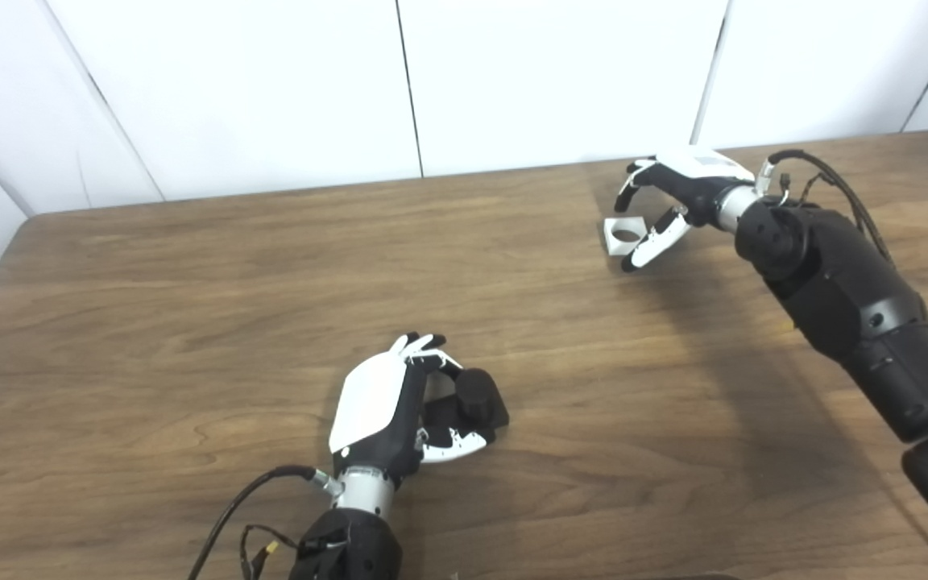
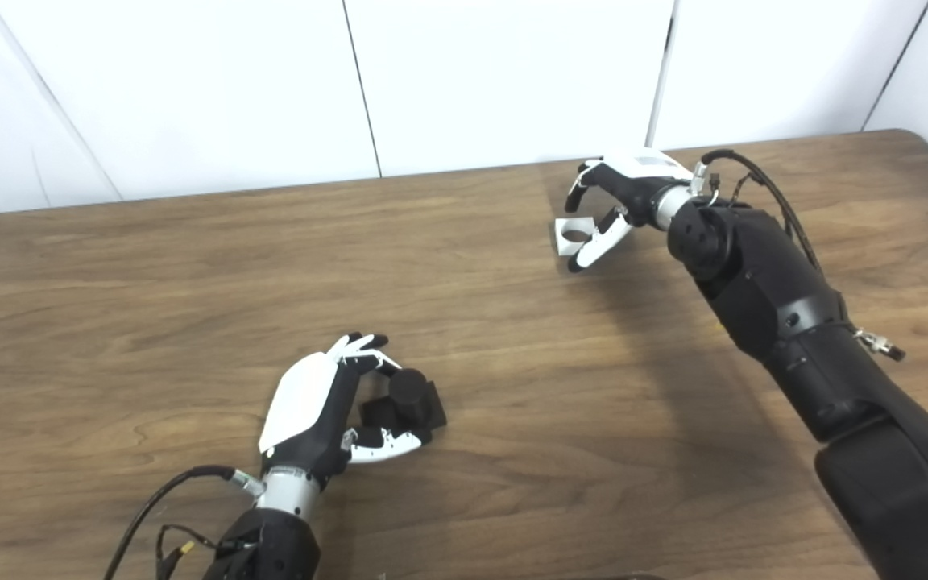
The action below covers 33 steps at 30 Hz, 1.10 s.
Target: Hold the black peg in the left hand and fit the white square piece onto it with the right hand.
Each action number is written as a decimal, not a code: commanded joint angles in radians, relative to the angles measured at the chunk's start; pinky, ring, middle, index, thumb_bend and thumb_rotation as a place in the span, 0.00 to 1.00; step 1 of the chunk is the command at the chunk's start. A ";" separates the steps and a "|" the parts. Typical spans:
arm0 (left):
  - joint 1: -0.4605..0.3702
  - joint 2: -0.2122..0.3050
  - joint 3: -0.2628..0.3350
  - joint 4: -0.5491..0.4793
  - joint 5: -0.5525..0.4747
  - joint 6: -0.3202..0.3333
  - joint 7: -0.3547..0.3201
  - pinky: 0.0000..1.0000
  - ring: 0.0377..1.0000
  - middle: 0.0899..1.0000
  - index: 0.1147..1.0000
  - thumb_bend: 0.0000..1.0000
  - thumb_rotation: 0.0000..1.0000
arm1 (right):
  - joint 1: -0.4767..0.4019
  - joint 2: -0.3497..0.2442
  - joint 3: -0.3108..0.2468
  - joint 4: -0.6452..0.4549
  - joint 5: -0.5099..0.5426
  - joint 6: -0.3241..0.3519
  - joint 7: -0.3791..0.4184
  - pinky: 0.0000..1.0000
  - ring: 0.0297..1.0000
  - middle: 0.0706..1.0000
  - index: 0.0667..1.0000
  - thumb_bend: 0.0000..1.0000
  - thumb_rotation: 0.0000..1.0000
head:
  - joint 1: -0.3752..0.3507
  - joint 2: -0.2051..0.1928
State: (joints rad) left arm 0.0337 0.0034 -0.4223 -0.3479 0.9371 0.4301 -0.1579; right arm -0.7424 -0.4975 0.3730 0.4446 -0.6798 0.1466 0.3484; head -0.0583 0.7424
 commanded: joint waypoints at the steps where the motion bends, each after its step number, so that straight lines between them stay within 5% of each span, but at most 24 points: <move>1: 0.011 -0.002 -0.017 0.008 0.012 0.005 -0.024 0.91 0.96 0.87 0.43 0.52 0.07 | -0.076 -0.006 -0.012 -0.004 -0.004 -0.023 -0.032 1.00 1.00 0.94 0.68 0.91 0.28 | -0.001 0.002; 33: 0.000 -0.005 -0.009 0.008 0.019 0.011 -0.028 0.87 0.95 0.87 0.42 0.52 0.07 | -0.097 0.002 0.008 0.082 -0.037 -0.022 -0.046 1.00 1.00 0.94 0.67 0.89 0.27 | 0.002 0.000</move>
State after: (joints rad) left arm 0.0322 0.0012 -0.4261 -0.3499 0.9531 0.4326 -0.1628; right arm -0.7677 -0.4797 0.3851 0.5343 -0.7090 0.1422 0.3289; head -0.0552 0.7424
